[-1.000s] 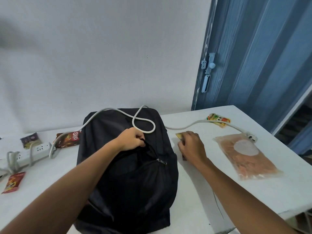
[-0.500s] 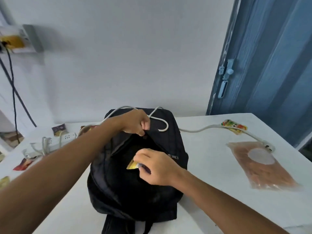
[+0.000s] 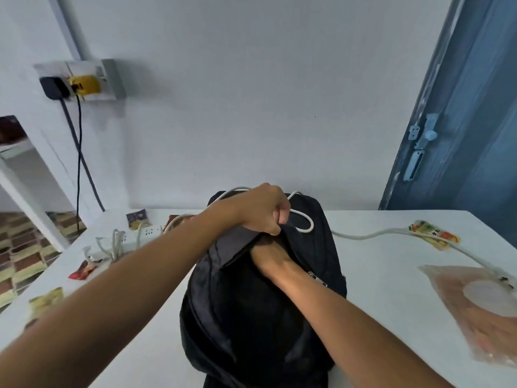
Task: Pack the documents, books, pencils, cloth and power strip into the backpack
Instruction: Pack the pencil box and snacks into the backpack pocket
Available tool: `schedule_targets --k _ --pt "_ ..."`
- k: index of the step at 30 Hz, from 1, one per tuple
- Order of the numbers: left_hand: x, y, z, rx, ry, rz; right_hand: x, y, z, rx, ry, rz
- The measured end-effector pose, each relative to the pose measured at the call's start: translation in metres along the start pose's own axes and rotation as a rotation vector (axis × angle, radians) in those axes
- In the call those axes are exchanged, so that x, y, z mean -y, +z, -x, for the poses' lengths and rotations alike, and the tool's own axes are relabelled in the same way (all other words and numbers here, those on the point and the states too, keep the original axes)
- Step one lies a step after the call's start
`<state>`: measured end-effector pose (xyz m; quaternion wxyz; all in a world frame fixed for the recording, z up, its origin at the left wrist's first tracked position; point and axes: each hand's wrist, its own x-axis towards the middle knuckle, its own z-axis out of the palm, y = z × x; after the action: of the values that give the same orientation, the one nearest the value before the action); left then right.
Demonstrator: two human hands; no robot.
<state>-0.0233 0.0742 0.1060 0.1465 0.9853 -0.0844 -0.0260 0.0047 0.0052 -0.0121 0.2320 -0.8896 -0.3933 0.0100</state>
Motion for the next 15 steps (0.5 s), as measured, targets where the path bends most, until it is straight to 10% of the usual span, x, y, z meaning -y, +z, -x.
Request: schedule_targets --k 8,15 --pt "0.020 0.019 -0.027 0.038 0.183 -0.053 0.010 -0.019 0.039 0.208 -0.191 0.241" --pt "-0.020 0.052 -0.080 0.397 0.295 -0.431 -0.036 -0.092 0.080 0.422 -0.074 -0.467"
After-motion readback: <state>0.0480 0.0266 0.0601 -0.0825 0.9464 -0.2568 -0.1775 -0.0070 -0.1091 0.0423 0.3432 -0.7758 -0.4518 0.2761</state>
